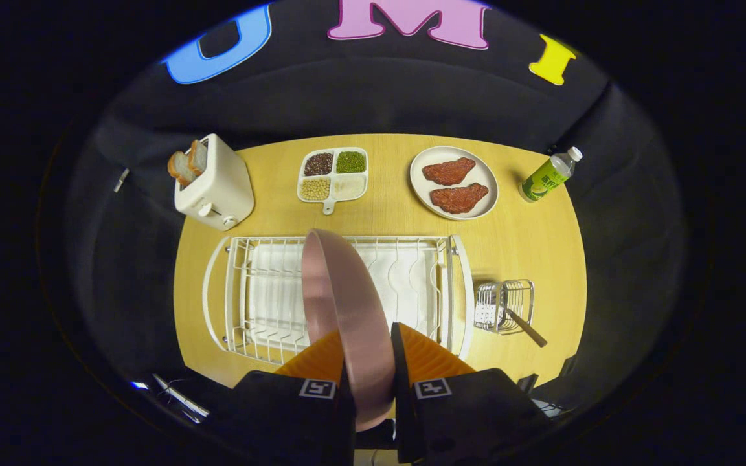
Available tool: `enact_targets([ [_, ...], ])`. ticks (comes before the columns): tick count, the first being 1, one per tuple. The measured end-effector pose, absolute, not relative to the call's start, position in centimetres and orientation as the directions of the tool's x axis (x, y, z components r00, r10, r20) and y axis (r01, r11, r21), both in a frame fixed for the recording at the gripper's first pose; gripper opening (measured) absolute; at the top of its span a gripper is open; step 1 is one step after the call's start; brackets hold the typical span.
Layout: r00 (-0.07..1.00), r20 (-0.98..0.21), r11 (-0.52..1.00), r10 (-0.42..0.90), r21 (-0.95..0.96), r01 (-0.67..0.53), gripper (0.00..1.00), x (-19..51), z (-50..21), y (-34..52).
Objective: Take the plate from the dish rack, then take the spoon from the basket and place it into the plate.
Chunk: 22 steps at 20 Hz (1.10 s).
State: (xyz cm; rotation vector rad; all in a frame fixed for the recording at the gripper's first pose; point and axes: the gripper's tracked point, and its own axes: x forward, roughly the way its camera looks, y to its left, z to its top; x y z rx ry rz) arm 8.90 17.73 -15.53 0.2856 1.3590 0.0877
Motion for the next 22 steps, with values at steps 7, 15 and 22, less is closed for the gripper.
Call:
enact_targets([
  [7,0.258,-0.86,0.875,0.441,0.476,0.092,0.29,-0.4,-15.1,17.6],
  [15,0.228,-0.799,0.782,0.557,0.597,0.181,0.29,-11.1,-22.0,18.9],
  [22,0.229,-0.795,0.768,0.562,0.604,0.214,0.29,-14.4,-29.2,20.2],
])
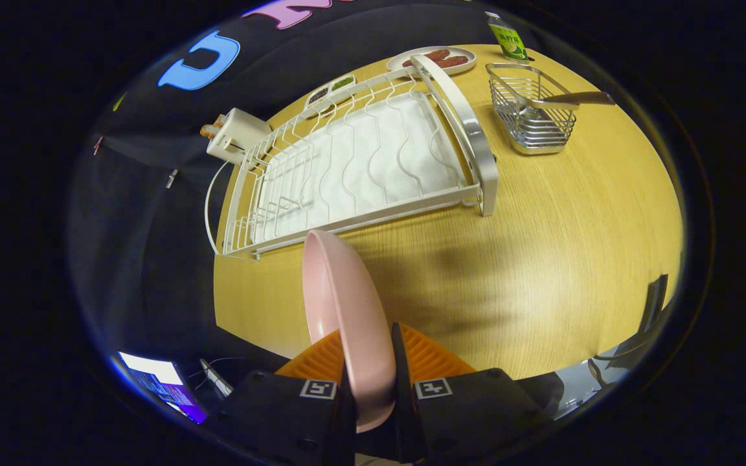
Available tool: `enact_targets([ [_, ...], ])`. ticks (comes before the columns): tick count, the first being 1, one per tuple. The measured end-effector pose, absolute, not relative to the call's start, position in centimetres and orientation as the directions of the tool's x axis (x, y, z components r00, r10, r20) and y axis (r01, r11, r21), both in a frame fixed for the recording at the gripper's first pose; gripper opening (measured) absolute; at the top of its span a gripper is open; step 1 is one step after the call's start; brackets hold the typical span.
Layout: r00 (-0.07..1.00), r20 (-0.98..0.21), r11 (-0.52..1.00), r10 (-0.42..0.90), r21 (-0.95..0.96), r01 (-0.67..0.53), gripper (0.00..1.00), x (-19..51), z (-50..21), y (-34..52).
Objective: Take the plate from the dish rack, then take the spoon from the basket and place it into the plate.
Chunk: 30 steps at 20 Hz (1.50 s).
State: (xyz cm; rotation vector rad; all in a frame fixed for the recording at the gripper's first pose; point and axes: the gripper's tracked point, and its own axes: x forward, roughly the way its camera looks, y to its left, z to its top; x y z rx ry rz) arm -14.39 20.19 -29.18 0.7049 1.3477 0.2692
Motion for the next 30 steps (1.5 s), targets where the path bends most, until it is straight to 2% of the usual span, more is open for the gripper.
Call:
enact_targets([
  [6,0.287,-0.683,0.646,0.672,0.73,0.222,0.29,-13.9,-30.8,22.7],
  [10,0.289,-0.649,0.616,0.704,0.76,0.206,0.29,-14.4,-31.9,23.1],
  [12,0.289,-0.676,0.649,0.678,0.735,0.198,0.3,-14.3,-33.1,22.8],
  [13,0.289,-0.694,0.672,0.66,0.717,0.187,0.36,-14.8,-33.6,22.2],
  [15,0.299,-0.713,0.697,0.634,0.695,0.179,0.41,-14.8,-33.9,21.1],
  [17,0.314,-0.711,0.696,0.629,0.695,0.18,0.56,-14.3,-33.8,20.6],
  [20,0.344,-0.718,0.722,0.605,0.677,0.143,0.63,-14.0,-33.1,19.2],
  [23,0.432,-0.733,0.784,0.526,0.614,0.087,0.97,-13.1,-32.0,16.2],
  [26,0.559,-0.721,0.848,0.41,0.527,0.059,0.97,-11.6,-29.8,11.6],
  [30,0.713,-0.67,0.904,0.209,0.41,0.121,0.97,-8.6,-26.4,4.0],
])
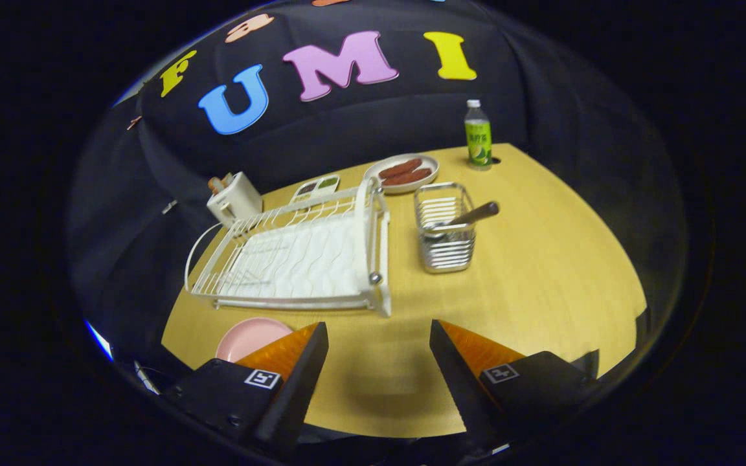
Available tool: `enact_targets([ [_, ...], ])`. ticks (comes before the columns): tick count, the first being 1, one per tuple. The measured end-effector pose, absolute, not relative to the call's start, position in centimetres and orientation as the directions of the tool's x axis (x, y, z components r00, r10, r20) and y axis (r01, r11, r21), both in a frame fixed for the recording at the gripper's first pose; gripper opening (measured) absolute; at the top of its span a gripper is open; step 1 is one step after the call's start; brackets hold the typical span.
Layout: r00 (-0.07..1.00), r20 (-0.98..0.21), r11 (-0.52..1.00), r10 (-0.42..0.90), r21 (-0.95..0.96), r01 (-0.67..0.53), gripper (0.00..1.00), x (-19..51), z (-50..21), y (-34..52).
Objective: Take the plate from the dish rack, then take the spoon from the basket and place it into the plate.
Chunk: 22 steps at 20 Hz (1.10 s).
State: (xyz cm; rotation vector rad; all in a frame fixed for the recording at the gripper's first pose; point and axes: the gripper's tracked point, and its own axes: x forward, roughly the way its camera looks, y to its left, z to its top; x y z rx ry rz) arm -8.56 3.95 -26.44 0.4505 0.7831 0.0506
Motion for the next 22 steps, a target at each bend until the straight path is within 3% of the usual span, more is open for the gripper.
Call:
enact_targets([
  [5,0.723,-0.679,0.898,0.127,0.389,0.207,0.83,-4.5,-27.5,-0.7],
  [7,0.719,-0.687,0.899,0.108,0.375,0.224,0.82,-2.9,-28.1,-2.0],
  [10,0.708,-0.698,0.913,0.105,0.35,0.21,0.82,-0.7,-29.4,-2.9],
  [11,0.705,-0.701,0.92,0.103,0.337,0.201,0.75,-0.2,-29.6,-3.2],
  [15,0.711,-0.697,0.939,0.096,0.3,0.166,0.69,1.8,-29.6,-3.6],
  [20,0.686,-0.723,0.959,0.08,0.244,0.146,0.35,2.3,-30.3,-3.5],
  [22,0.666,-0.742,0.962,0.081,0.232,0.142,0.35,2.1,-30.9,-3.3],
])
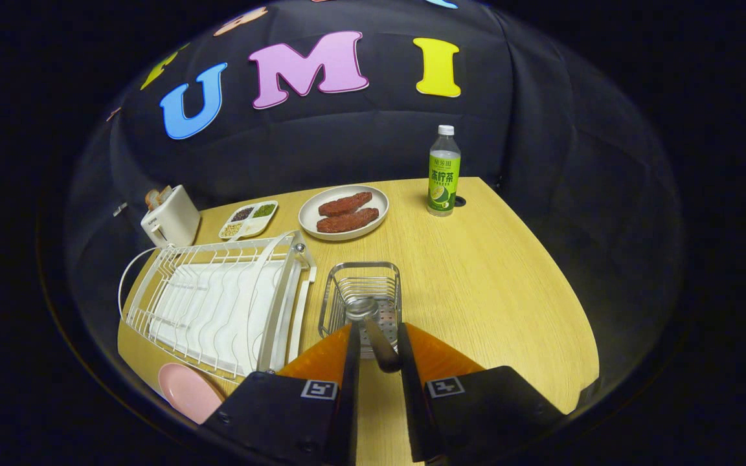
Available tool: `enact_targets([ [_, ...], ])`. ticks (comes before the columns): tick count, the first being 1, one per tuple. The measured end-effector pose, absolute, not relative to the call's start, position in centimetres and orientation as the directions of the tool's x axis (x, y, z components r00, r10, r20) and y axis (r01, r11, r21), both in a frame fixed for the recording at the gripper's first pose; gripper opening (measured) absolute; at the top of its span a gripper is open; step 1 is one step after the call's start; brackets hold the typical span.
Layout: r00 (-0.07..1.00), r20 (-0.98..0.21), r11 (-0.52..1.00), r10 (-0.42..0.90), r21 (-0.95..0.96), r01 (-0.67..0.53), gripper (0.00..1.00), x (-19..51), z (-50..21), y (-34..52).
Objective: Take the plate from the dish rack, then take the spoon from the basket and place it into the plate.
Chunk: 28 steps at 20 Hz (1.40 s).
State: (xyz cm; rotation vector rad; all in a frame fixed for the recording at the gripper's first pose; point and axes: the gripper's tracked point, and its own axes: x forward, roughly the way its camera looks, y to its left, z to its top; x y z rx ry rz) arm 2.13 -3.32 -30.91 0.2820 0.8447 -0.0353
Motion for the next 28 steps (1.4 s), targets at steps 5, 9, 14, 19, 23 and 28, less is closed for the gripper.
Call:
enact_targets([
  [5,0.648,-0.754,0.968,0.11,0.23,0.104,0.17,2.2,-31.1,-2.2],
  [9,0.65,-0.751,0.973,0.115,0.215,0.077,0.11,2.5,-31.0,-1.9],
  [14,0.65,-0.755,0.974,0.092,0.203,0.098,0.09,2.5,-29.9,-3.7],
  [19,0.662,-0.74,0.976,0.116,0.21,0.064,0.09,2.1,-27.6,-4.1],
  [23,0.706,-0.692,0.977,0.15,0.213,0.001,0.09,1.6,-22.9,-3.6],
  [28,0.724,-0.613,0.943,0.317,0.287,-0.169,0.09,-1.7,-16.1,1.3],
])
